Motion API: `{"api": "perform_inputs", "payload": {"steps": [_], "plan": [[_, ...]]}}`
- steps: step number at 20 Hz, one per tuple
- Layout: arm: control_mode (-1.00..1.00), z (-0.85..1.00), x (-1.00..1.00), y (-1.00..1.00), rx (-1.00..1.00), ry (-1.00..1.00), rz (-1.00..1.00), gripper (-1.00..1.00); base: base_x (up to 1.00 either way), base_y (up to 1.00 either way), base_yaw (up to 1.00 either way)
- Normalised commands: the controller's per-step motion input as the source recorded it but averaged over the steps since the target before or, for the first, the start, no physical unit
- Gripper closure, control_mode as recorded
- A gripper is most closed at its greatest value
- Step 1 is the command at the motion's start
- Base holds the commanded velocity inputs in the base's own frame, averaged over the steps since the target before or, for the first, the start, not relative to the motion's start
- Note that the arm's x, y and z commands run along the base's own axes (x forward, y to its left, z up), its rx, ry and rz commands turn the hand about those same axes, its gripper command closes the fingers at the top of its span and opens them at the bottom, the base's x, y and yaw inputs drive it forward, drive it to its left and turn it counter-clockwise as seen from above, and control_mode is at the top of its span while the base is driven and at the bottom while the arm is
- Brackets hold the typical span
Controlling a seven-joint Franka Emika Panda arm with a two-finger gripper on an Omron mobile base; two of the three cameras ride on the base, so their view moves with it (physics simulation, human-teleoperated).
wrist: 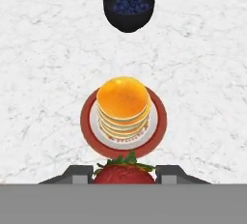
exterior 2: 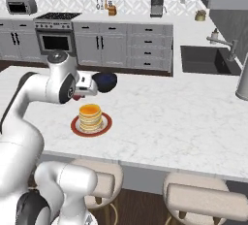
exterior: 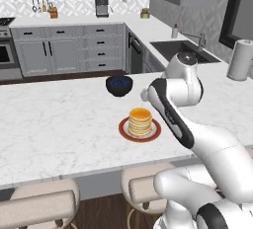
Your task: Take the strawberry from the fridge and place it on top of the pancake, located on the dining counter.
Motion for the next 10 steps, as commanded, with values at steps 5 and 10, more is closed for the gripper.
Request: {"api": "perform_inputs", "payload": {"steps": [5, 10], "plan": [[-1.0, -0.75, 1.0, 0.15, -0.03, 0.0, 0.0, 1.0, 0.0, 0.0, 0.0], [-1.0, -0.23, 0.82, 0.0, 0.0, 0.01, 0.0, 1.0, 0.0, 0.0, 0.0]]}}
